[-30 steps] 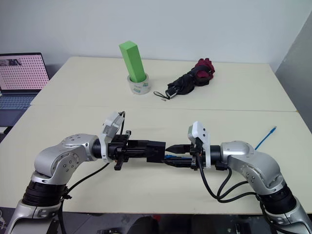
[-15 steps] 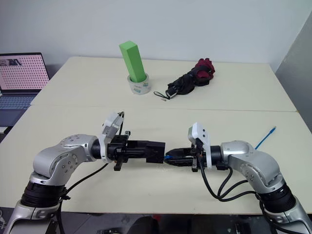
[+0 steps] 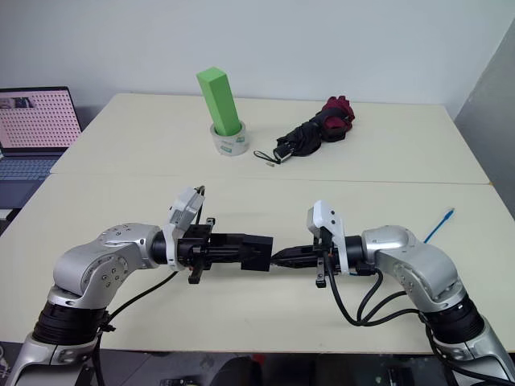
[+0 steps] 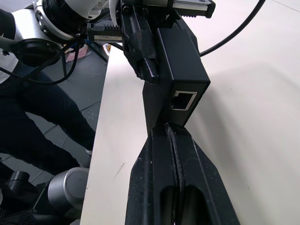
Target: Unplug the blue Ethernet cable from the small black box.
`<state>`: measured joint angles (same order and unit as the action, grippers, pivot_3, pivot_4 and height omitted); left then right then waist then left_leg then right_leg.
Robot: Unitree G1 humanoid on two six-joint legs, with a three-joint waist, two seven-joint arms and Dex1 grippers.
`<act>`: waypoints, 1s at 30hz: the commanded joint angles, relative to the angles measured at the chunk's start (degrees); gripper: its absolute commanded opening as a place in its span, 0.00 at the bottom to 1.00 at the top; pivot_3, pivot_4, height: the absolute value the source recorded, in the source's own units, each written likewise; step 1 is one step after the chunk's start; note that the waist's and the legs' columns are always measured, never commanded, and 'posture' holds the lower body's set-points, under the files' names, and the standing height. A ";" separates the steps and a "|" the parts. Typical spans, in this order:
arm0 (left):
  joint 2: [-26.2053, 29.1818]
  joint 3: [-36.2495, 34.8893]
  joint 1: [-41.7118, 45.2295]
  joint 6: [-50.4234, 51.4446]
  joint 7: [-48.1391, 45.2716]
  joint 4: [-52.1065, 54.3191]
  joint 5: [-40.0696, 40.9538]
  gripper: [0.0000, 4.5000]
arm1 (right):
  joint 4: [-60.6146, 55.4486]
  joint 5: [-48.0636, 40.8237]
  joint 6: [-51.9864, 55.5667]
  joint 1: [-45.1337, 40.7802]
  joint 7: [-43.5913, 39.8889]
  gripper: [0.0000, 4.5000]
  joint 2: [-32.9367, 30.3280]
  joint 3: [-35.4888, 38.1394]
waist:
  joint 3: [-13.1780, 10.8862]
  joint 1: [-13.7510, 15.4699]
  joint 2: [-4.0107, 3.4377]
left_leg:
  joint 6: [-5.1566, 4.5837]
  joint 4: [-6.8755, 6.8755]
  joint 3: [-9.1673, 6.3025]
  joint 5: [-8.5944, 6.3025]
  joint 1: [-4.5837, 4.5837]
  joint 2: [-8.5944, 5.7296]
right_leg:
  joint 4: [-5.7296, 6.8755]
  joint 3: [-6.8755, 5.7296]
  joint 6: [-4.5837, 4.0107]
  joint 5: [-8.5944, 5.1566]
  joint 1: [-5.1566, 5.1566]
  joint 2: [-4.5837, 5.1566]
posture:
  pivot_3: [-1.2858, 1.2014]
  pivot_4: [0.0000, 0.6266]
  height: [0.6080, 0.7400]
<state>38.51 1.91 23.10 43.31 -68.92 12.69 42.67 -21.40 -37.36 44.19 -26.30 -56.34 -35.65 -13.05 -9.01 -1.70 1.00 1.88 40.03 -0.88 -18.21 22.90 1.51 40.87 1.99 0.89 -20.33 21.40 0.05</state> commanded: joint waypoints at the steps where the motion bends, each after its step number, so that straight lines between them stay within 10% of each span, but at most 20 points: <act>1: 0.43 -1.24 -0.15 -1.35 -0.71 1.83 0.69 0.17 | -0.68 -2.63 1.04 0.09 -1.03 0.16 -1.14 3.89 | 0.00 0.01 0.00 | 0.00 0.00 0.00 0.00 0.00 0.00 | 0.00 0.00 0.00 0.00 0.00 0.00 | 0.52 0.24 1.00; 6: 0.21 -1.23 -0.47 -1.33 -0.66 2.26 0.90 0.17 | -2.72 -6.44 5.36 1.38 0.20 0.36 -1.42 5.74 | 0.00 0.01 0.00 | 0.00 -0.01 0.00 0.00 0.00 0.01 | 0.00 0.00 0.00 0.00 0.00 0.00 | 0.52 0.24 1.00; 30: -0.53 -1.06 -0.17 -1.41 -0.19 2.33 0.86 0.17 | -3.05 -4.57 6.97 0.96 2.99 0.26 1.92 1.08 | 0.00 0.00 0.00 | -0.01 -0.02 0.00 0.00 0.00 0.00 | -0.01 0.00 0.00 0.00 0.00 0.00 | 0.52 0.24 1.00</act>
<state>38.14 1.88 22.66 43.13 -69.29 13.01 42.71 -23.37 -41.49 51.21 -24.14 -52.90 -34.07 -12.06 -9.01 -1.70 1.00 1.87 40.00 -0.88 -18.21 22.91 1.52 40.86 1.99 0.89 -20.33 21.40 0.05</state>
